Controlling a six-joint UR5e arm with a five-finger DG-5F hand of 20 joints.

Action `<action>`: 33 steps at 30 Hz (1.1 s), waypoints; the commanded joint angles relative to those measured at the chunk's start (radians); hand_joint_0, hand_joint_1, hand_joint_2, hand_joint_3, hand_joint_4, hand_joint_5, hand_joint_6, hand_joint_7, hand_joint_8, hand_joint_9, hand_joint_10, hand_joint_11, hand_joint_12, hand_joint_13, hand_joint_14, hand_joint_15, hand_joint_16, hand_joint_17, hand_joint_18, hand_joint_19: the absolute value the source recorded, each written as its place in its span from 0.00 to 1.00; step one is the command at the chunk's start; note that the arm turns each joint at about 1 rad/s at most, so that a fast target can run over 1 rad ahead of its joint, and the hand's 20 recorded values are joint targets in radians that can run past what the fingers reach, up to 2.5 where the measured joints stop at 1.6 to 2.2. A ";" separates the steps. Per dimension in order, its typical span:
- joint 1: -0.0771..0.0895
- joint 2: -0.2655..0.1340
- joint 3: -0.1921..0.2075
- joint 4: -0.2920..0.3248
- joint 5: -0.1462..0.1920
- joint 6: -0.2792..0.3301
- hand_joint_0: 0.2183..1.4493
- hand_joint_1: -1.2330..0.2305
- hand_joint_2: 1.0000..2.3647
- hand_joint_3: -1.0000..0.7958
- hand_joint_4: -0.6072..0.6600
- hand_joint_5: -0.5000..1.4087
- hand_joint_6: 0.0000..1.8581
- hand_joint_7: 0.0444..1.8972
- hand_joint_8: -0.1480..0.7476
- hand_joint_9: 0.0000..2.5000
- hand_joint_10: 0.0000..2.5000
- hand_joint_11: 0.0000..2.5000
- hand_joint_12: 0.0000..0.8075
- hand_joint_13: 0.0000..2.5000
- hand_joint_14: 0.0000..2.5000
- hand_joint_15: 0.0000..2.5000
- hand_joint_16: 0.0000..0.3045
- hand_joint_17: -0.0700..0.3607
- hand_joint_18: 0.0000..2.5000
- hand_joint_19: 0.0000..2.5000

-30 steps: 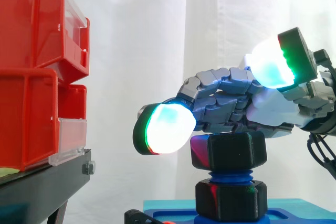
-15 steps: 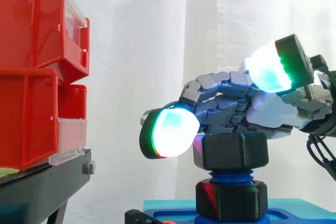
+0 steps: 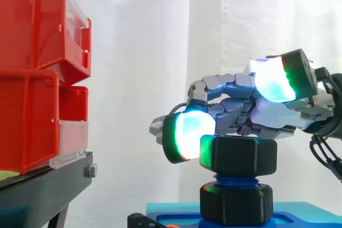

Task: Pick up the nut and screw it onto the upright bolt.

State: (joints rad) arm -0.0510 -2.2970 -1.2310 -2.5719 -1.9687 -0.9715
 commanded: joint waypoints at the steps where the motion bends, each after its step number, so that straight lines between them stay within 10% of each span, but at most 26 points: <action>1: -0.012 0.001 0.001 0.007 -0.013 -0.003 0.22 0.64 0.00 0.28 0.67 0.21 0.27 0.62 0.48 0.20 0.00 0.00 0.31 0.09 0.00 0.00 0.09 0.30 0.00 0.00; 24: -0.055 0.001 0.001 0.022 -0.061 -0.004 0.24 0.63 0.00 0.28 0.61 0.28 0.27 0.71 0.45 0.39 0.00 0.00 0.23 0.20 0.00 0.00 0.05 0.24 0.08 0.00; 33: -0.058 0.001 0.001 0.056 -0.072 -0.001 0.21 0.66 0.00 0.28 0.65 0.18 0.27 0.39 0.44 0.25 0.00 0.00 0.33 0.11 0.00 0.00 0.09 0.31 0.00 0.00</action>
State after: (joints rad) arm -0.1088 -2.2963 -1.2303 -2.5286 -2.0364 -0.9736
